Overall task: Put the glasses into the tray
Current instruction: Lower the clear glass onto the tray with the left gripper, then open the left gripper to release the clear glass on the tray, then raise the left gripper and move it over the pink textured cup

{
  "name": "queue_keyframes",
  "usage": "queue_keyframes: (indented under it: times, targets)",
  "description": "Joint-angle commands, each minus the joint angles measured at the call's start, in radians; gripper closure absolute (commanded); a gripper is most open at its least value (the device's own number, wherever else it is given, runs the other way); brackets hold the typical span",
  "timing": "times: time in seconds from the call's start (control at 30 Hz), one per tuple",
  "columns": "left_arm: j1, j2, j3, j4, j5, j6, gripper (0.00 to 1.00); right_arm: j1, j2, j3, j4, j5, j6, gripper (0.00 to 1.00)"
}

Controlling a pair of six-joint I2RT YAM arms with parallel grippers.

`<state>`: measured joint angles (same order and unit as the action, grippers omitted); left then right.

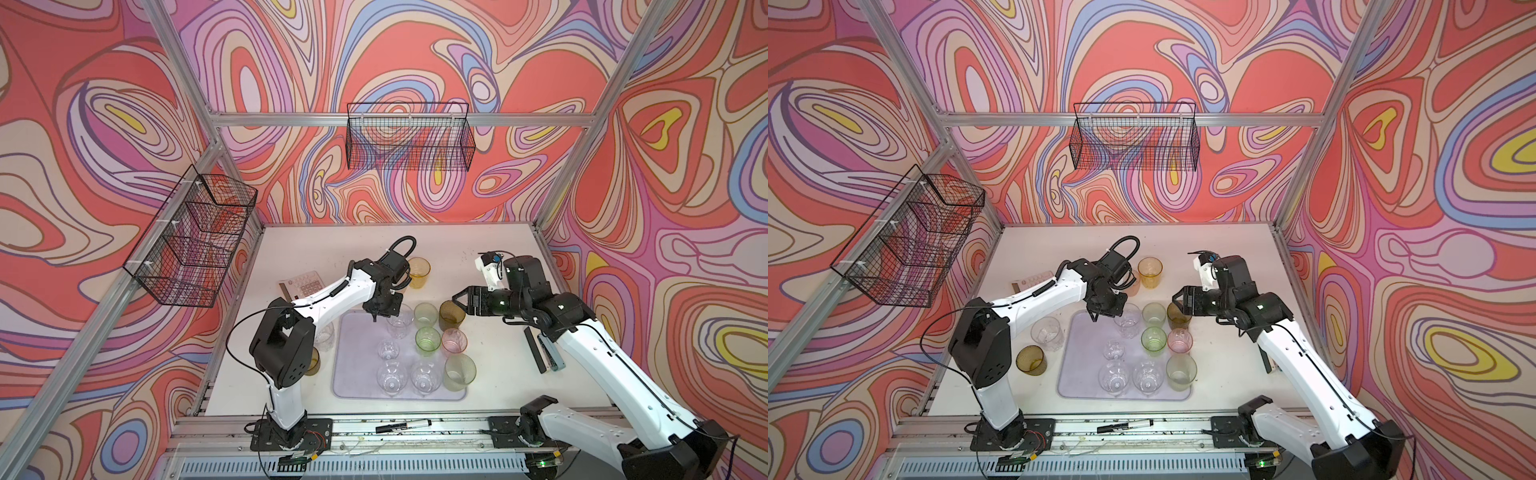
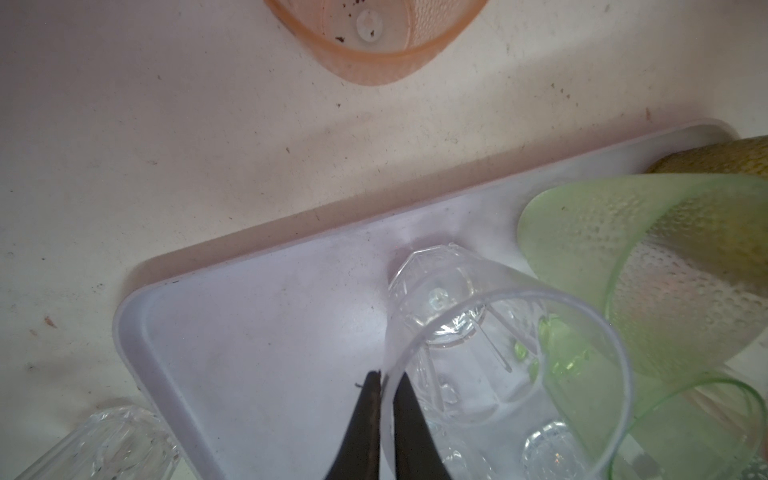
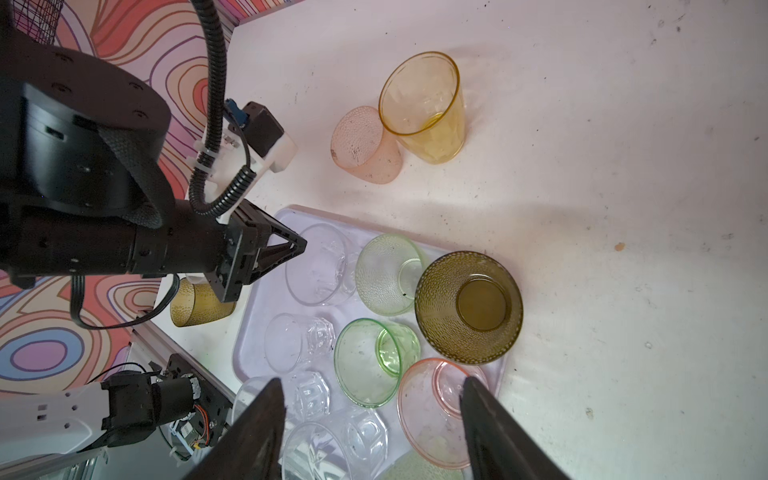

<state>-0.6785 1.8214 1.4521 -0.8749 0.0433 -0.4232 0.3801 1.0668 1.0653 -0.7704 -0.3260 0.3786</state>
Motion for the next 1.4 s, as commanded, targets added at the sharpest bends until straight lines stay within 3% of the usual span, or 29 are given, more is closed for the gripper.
queue_keyframes:
  times: [0.0,0.7,1.37]
  targets:
    - [-0.006,0.001,-0.015,0.004,-0.022,-0.012,0.86,-0.003,-0.013,-0.013,0.016,0.008,0.000,0.30]
    - [-0.006,-0.032,0.075,-0.100,-0.039,0.015,0.72,-0.004,-0.019,-0.014,0.012,0.010,-0.001,0.30]
    - [0.059,-0.017,0.295,-0.229,-0.082,0.135,0.70,-0.003,-0.019,-0.011,0.002,0.021,-0.009,0.30]
